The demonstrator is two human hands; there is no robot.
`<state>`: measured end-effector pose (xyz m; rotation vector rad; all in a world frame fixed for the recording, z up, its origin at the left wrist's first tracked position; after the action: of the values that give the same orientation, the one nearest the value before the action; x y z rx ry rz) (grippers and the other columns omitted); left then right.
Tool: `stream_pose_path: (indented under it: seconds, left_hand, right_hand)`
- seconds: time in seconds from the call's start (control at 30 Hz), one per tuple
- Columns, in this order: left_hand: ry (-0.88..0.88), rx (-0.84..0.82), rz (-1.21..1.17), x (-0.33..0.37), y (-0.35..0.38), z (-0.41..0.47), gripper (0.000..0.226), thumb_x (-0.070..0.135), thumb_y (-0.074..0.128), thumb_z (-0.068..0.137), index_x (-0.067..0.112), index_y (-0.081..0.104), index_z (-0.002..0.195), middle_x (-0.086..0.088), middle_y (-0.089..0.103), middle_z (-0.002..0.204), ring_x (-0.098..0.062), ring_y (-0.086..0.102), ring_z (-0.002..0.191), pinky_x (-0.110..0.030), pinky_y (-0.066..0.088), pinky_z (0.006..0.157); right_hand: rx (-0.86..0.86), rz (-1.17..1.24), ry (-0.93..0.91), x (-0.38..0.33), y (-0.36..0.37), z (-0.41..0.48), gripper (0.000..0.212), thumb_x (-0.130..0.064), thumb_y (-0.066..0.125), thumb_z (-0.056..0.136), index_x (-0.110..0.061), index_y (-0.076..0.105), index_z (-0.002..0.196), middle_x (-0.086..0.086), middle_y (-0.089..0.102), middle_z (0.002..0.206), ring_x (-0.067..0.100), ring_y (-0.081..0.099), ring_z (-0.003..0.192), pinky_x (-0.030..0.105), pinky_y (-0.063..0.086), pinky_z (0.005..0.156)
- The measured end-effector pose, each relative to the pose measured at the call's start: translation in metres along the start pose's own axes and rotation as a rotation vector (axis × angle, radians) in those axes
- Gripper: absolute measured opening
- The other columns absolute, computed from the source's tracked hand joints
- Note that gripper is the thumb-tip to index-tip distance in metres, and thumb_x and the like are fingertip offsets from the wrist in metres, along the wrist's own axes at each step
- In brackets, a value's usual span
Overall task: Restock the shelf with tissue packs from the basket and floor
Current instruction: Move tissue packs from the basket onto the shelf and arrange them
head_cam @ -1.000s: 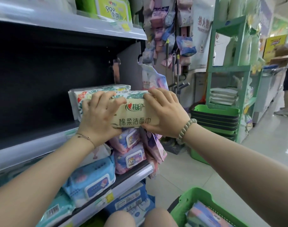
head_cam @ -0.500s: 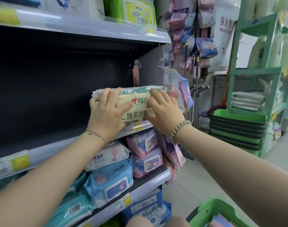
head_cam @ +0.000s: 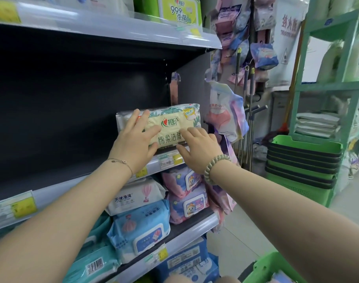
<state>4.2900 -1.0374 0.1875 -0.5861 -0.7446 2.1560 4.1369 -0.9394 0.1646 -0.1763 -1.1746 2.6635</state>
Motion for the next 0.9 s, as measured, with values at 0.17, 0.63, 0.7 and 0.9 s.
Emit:
stream_pose_path:
  seconds: [0.17, 0.63, 0.7, 0.9]
  left_hand:
    - [-0.038, -0.074, 0.098, 0.016, -0.006, 0.003, 0.039, 0.039, 0.049, 0.091, 0.033, 0.050, 0.130, 0.000, 0.017, 0.159, -0.022, 0.007, 0.147, -0.049, 0.029, 0.107]
    - [0.260, 0.100, 0.127, 0.079, 0.005, -0.005, 0.029, 0.031, 0.049, 0.069, 0.015, 0.064, 0.088, -0.006, 0.062, 0.103, -0.029, 0.053, 0.099, -0.039, 0.041, 0.071]
    - [0.268, 0.048, 0.119, 0.091, 0.014, -0.006, 0.029, 0.032, 0.047, 0.068, 0.017, 0.062, 0.087, -0.003, 0.061, 0.095, -0.028, 0.056, 0.089, -0.037, 0.040, 0.069]
    - [0.283, -0.095, 0.031, 0.133, 0.048, -0.012, 0.032, 0.033, 0.057, 0.064, 0.018, 0.062, 0.092, -0.002, 0.060, 0.085, -0.028, 0.058, 0.078, -0.037, 0.042, 0.064]
  right_hand:
    - [-0.092, 0.058, 0.025, 0.008, -0.001, -0.005, 0.052, -0.047, 0.036, 0.096, -0.022, 0.031, 0.142, -0.006, 0.038, 0.142, 0.020, 0.029, 0.132, 0.042, 0.028, 0.100]
    - [-0.010, -0.044, -0.022, 0.039, -0.026, -0.034, 0.030, -0.032, 0.049, 0.085, -0.016, 0.053, 0.110, 0.001, 0.053, 0.105, 0.025, 0.047, 0.099, 0.037, 0.035, 0.084]
    - [-0.012, -0.092, -0.025, 0.049, -0.025, -0.043, 0.027, -0.030, 0.050, 0.083, -0.015, 0.054, 0.105, 0.002, 0.054, 0.103, 0.026, 0.048, 0.097, 0.037, 0.035, 0.083]
    - [-0.051, -0.260, -0.009, 0.084, -0.015, -0.082, 0.021, -0.030, 0.058, 0.073, -0.014, 0.055, 0.086, 0.004, 0.057, 0.085, 0.029, 0.054, 0.080, 0.036, 0.037, 0.069]
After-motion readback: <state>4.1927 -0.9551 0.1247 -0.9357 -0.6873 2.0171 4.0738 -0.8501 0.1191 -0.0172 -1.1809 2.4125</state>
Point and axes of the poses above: each hand's wrist, its own z-axis towards the middle knuckle, its own y-axis out of the palm, x = y × z, the point moved 2 cm from there along z, towards the middle knuckle
